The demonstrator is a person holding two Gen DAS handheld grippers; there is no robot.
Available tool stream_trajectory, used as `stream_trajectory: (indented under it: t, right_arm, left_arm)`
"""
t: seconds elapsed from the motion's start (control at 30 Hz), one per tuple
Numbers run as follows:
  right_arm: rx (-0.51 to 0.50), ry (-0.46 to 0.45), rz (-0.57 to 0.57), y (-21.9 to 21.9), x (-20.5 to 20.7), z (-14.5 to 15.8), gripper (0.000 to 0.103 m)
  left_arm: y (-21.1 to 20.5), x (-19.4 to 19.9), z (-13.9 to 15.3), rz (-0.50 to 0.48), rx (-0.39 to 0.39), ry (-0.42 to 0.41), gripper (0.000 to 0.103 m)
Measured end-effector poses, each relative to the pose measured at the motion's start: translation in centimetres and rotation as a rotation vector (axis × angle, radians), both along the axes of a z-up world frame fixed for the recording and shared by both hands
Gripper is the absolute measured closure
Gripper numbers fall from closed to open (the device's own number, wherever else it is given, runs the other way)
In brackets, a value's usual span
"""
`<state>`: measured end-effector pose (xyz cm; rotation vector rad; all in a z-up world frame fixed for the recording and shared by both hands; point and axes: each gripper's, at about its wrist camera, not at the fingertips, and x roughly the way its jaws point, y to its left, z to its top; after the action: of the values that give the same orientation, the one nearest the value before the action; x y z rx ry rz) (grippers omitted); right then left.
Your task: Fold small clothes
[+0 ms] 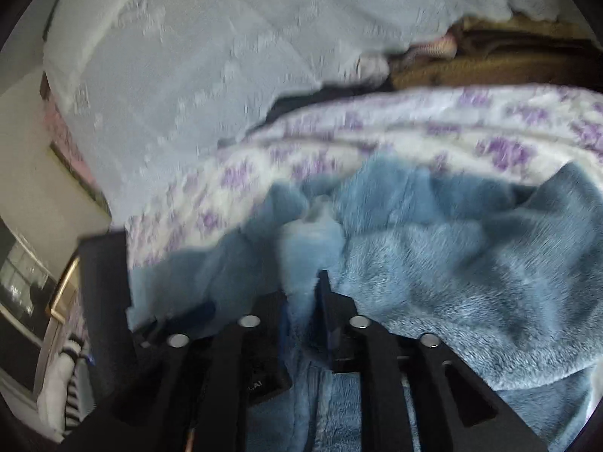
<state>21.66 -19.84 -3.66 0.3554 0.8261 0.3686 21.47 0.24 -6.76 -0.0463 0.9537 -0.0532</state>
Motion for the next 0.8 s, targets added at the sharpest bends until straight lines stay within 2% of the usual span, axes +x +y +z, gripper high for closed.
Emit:
stream_trajectory:
  t: [0.1,0.13,0.2,0.27,0.43,0.53,0.7,0.8]
  right_arm:
    - [0.030,-0.001,0.026,-0.1,-0.5,0.3,0.071]
    - [0.038,-0.017,0.044,-0.2,-0.9,0.9,0.067]
    - [0.052,-0.056,0.081,-0.3,-2.1,2.3,0.057]
    - [0.041,-0.085,0.103,-0.6,-3.1,3.5,0.056]
    - [-0.061,-0.160,-0.052,-4.7,-5.1,5.4,0.057]
    - [-0.048,-0.153,-0.170,-9.2,-5.7,5.0,0.061]
    - [-0.014,-0.107,-0.278,-14.5,-5.3,3.1,0.063]
    - [-0.011,-0.099,-0.312,-15.7,-4.8,2.1,0.063]
  left_arm:
    - [-0.5,-0.1,-0.1,-0.013,0.032,0.000,0.004]
    - [-0.5,-0.2,-0.1,-0.016,0.031,-0.002,0.004]
    - [-0.4,-0.5,0.3,-0.034,-0.001,-0.017,0.004]
    - [-0.2,-0.8,0.8,-0.053,-0.039,-0.029,0.004]
    - [-0.2,-1.8,2.5,-0.137,-0.178,-0.041,0.005]
    - [-0.2,-1.7,3.1,-0.150,-0.248,-0.033,0.005]
    - [0.2,-0.6,2.3,-0.108,-0.335,0.036,0.005]
    - [1.4,-0.6,2.0,-0.099,-0.467,0.078,0.005]
